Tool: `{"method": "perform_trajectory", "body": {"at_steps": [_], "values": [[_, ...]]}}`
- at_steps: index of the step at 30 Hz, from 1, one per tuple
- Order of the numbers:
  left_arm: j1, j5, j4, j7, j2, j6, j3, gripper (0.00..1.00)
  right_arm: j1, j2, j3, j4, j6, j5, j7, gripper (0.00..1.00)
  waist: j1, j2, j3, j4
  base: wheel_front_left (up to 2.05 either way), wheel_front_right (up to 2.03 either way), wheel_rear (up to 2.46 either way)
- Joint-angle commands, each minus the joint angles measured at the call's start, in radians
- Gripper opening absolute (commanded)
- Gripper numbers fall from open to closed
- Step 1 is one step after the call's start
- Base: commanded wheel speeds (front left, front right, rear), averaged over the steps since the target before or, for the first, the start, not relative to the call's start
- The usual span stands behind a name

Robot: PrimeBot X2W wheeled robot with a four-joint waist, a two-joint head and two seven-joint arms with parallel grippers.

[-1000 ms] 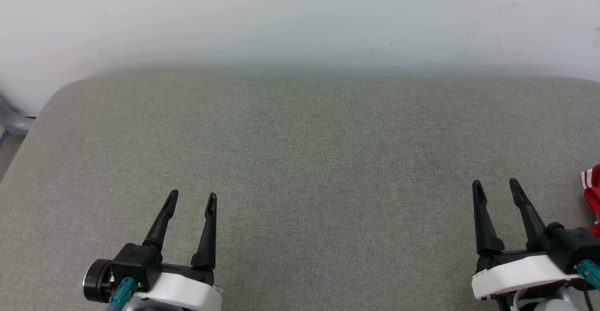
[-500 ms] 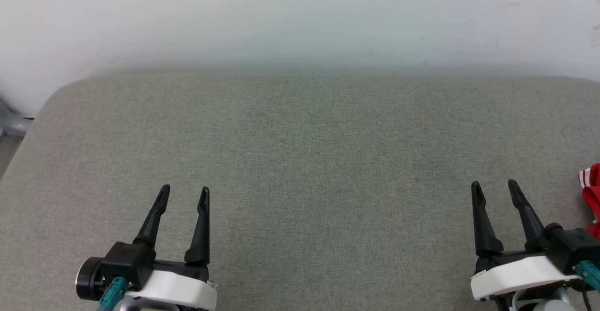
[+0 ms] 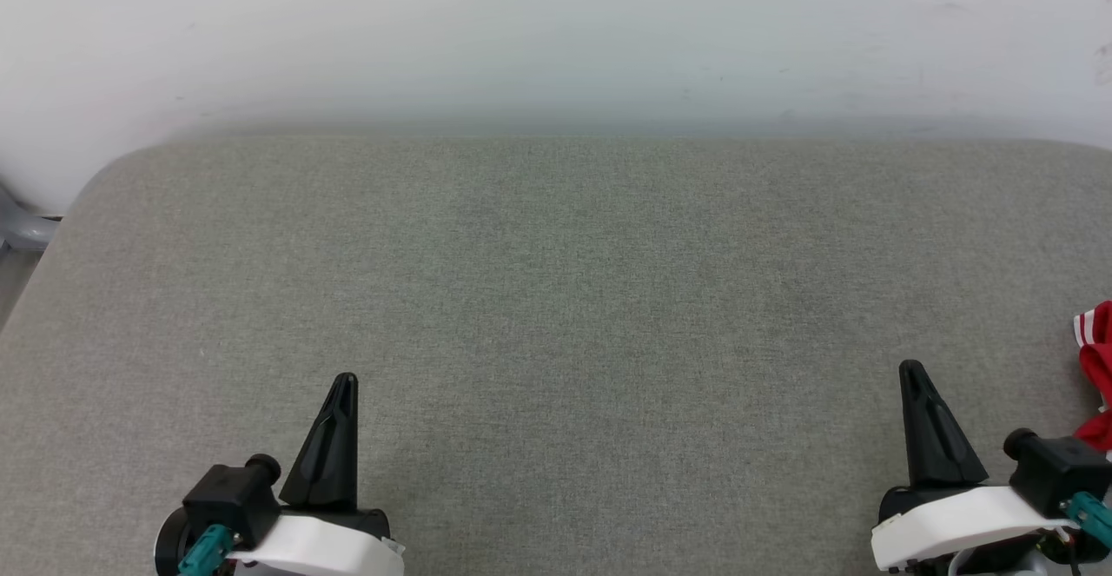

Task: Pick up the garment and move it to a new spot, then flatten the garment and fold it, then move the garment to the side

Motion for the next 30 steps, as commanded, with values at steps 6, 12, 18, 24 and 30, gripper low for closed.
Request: {"method": "perform_trajectory", "body": {"at_steps": [6, 12, 18, 24, 30], "values": [[-0.027, -0.151, 0.003, 0.027, 0.01, 0.001, 0.006, 0.0, -0.022, 0.0, -0.008, -0.008, 0.0, 0.141, 0.033, 0.0, 0.0, 0.0, -0.002, -0.001, 0.0, 0.0, 0.0], [-0.04, -0.267, 0.022, 0.05, 0.015, -0.001, 0.01, 0.0, -0.028, 0.0, -0.013, -0.002, 0.0, 0.248, 0.061, 0.0, 0.0, 0.0, -0.005, -0.003, 0.0, 0.0, 0.0], [-0.051, -0.373, 0.039, 0.071, 0.02, -0.002, 0.013, 0.0, -0.035, 0.001, -0.017, 0.004, 0.0, 0.348, 0.086, 0.0, 0.0, 0.0, -0.007, -0.004, 0.0, 0.0, 0.0], [-0.061, -0.473, 0.054, 0.092, 0.023, -0.003, 0.016, 0.0, -0.041, 0.001, -0.022, 0.009, 0.0, 0.441, 0.11, 0.0, 0.0, 0.0, -0.009, -0.005, 0.0, 0.0, 0.0], [-0.069, -0.564, 0.065, 0.112, 0.025, -0.004, 0.021, 0.0, -0.046, 0.001, -0.026, 0.015, 0.0, 0.529, 0.133, 0.0, 0.0, 0.0, -0.011, -0.007, 0.0, 0.0, 0.0]]}}
